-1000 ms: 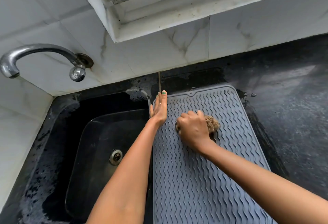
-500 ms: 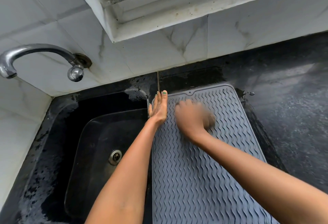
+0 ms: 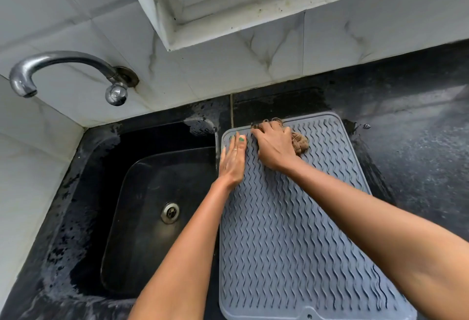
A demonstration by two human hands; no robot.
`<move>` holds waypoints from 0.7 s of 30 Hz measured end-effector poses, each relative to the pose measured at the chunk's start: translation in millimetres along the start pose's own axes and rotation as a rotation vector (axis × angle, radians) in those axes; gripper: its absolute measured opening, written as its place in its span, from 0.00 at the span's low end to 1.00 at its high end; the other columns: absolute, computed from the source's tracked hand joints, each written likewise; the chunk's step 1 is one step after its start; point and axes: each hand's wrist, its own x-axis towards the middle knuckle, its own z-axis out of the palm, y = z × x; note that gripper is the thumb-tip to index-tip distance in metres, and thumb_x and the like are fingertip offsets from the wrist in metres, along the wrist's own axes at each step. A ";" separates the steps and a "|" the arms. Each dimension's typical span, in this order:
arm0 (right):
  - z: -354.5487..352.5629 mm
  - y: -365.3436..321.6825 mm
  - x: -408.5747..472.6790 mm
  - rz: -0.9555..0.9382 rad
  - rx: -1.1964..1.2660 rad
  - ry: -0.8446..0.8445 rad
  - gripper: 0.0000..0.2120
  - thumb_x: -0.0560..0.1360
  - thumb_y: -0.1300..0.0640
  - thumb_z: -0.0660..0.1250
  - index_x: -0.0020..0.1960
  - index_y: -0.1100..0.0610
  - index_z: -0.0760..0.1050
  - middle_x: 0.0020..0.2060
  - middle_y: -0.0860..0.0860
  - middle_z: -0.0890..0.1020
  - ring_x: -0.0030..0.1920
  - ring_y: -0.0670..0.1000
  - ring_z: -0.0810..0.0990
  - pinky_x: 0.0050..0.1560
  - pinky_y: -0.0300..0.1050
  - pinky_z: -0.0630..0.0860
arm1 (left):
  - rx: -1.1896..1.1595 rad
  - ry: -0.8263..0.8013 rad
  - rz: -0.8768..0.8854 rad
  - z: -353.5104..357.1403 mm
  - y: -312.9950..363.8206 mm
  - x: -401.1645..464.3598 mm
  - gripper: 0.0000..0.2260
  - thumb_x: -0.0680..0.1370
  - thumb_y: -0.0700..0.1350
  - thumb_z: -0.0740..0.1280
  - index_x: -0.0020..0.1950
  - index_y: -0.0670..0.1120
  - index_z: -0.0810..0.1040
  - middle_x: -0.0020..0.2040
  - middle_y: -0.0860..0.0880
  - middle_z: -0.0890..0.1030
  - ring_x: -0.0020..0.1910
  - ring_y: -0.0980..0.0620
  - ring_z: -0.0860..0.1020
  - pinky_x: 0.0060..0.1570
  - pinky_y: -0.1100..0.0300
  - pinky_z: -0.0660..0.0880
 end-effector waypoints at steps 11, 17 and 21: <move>-5.5 -27.2 -106.9 -0.046 0.196 0.105 0.08 0.68 0.61 0.66 0.35 0.53 0.83 0.32 0.49 0.83 0.33 0.51 0.78 0.41 0.45 0.74 | 0.050 0.023 0.032 -3.3 7.9 -7.8 0.29 0.79 0.63 0.38 0.78 0.54 0.52 0.79 0.54 0.50 0.77 0.57 0.45 0.71 0.61 0.35; -20.8 -12.6 -17.8 0.037 0.216 0.177 0.16 0.73 0.61 0.61 0.59 0.54 0.77 0.56 0.53 0.80 0.57 0.55 0.75 0.57 0.52 0.69 | 0.070 0.097 0.180 4.4 -1.2 -37.5 0.28 0.79 0.60 0.41 0.77 0.50 0.56 0.78 0.51 0.57 0.77 0.55 0.52 0.76 0.57 0.46; -1.1 -13.0 -19.1 -0.017 0.021 0.092 0.15 0.76 0.59 0.56 0.59 0.55 0.76 0.57 0.53 0.79 0.59 0.56 0.73 0.57 0.53 0.68 | 0.280 0.170 0.209 12.3 -9.1 -30.3 0.21 0.84 0.46 0.44 0.78 0.47 0.53 0.79 0.51 0.55 0.77 0.56 0.51 0.74 0.61 0.44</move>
